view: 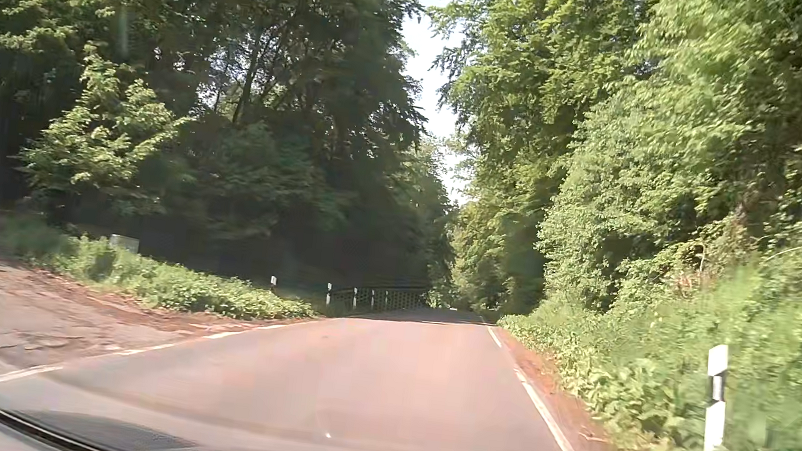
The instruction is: Follow the waypoints while adhering to traffic rules and regulations
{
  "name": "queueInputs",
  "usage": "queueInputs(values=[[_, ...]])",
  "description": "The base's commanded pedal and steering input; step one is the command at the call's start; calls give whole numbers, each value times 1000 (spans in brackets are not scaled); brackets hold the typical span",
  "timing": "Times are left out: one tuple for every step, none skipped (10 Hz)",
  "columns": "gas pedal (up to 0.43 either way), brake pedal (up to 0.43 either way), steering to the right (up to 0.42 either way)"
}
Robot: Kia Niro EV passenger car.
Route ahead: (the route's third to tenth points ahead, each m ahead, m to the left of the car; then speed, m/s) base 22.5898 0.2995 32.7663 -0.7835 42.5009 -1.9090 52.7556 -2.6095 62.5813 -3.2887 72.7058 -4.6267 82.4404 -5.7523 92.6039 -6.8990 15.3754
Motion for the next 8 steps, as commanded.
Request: queueInputs(values=[[248,0,26],[248,0,22],[260,0,19],[260,0,16],[260,0,15],[260,0,16],[260,0,15],[260,0,14]])
